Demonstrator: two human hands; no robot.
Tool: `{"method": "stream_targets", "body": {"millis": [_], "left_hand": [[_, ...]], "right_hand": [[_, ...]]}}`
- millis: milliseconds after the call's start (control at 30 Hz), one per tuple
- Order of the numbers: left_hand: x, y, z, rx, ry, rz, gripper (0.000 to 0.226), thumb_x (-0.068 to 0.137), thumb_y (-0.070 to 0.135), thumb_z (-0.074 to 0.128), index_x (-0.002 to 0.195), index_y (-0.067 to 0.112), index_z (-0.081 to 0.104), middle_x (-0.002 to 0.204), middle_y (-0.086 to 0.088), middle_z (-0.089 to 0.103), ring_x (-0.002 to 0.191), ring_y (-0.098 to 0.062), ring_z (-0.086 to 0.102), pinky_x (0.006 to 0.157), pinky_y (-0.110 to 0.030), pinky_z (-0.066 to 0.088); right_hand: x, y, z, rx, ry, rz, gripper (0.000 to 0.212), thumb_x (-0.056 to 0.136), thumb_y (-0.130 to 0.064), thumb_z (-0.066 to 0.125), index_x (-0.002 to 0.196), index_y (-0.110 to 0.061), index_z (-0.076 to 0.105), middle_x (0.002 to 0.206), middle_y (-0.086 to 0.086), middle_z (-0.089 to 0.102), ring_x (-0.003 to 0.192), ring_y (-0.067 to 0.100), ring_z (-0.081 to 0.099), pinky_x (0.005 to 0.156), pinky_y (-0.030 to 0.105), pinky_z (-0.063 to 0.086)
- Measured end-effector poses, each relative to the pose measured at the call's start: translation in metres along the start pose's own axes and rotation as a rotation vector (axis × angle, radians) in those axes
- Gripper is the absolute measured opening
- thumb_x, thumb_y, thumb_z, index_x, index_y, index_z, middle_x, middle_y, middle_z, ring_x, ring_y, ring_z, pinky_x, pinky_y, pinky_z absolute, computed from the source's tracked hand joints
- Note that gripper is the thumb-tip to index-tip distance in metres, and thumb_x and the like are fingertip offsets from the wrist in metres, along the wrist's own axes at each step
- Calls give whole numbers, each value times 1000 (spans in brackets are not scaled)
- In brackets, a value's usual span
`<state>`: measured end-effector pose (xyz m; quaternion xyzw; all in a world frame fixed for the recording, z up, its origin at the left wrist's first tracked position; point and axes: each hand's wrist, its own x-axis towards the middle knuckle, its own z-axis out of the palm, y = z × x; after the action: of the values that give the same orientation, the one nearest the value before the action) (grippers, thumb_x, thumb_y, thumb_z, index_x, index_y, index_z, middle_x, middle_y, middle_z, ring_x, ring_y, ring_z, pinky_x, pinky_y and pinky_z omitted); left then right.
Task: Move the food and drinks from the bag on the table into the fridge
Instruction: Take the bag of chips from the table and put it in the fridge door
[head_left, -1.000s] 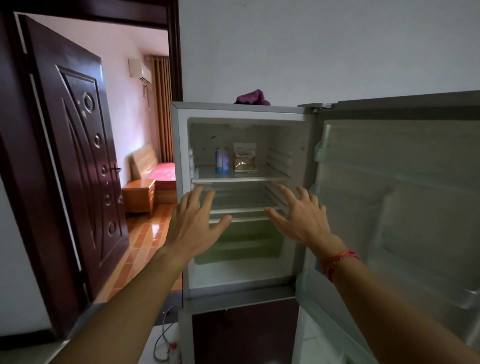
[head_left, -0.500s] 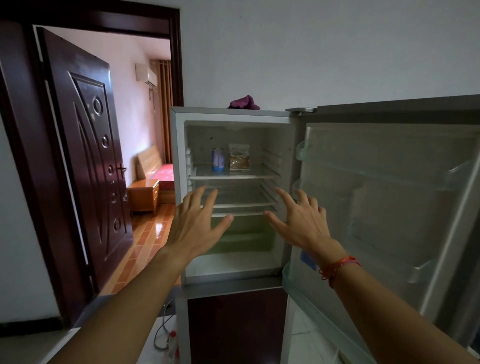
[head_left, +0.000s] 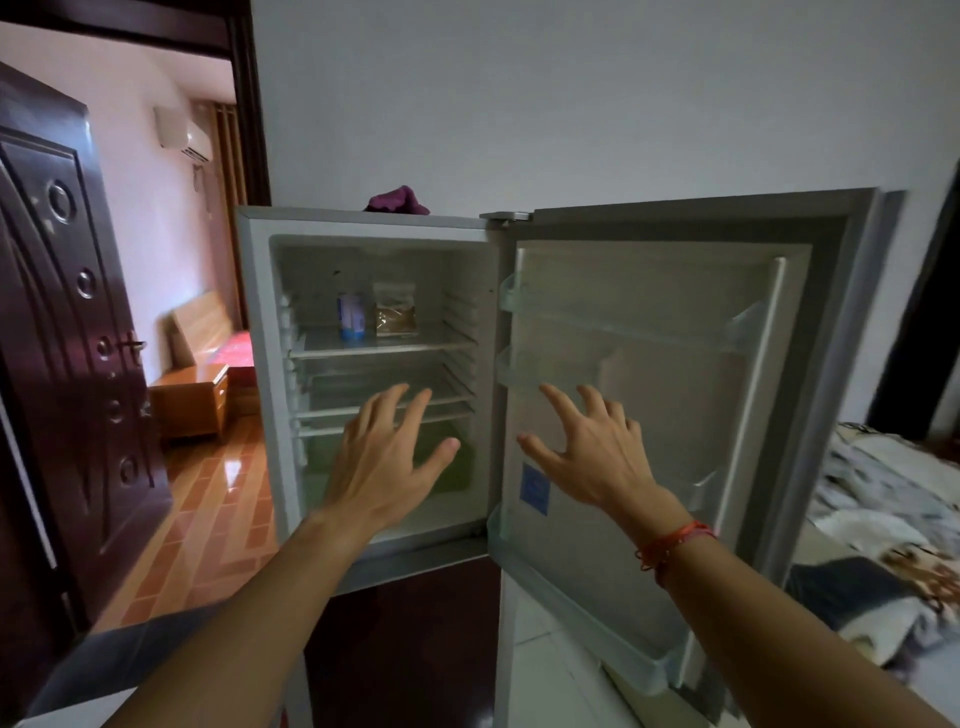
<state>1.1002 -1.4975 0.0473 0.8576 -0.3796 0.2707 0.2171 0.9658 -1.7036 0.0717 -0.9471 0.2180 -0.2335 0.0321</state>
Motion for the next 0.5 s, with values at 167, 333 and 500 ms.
{"method": "stream_targets", "body": {"millis": [167, 333, 500], "left_hand": [[13, 45, 21, -120, -44, 84, 84, 83, 73, 23, 149, 22, 35, 154, -7, 31, 140, -24, 30, 110, -45, 34], [31, 90, 44, -252, -70, 221, 84, 84, 71, 27, 148, 18, 39, 152, -9, 36, 139, -26, 32, 109, -45, 35], [43, 130, 72, -361, -134, 394, 83, 84, 69, 30, 146, 16, 43, 150, -12, 39, 138, -29, 34, 108, -47, 36]], "right_hand": [[-27, 40, -21, -83, 21, 132, 78, 91, -76, 38, 157, -42, 15, 163, 13, 22, 144, 37, 30, 113, 52, 31], [-55, 74, -46, -174, 61, 295, 77, 91, -75, 39, 157, -43, 16, 163, 12, 24, 144, 37, 31, 114, 50, 31], [-91, 98, -62, -245, 56, 464, 79, 91, -75, 40, 158, -42, 14, 164, 14, 21, 147, 38, 27, 115, 54, 30]]}}
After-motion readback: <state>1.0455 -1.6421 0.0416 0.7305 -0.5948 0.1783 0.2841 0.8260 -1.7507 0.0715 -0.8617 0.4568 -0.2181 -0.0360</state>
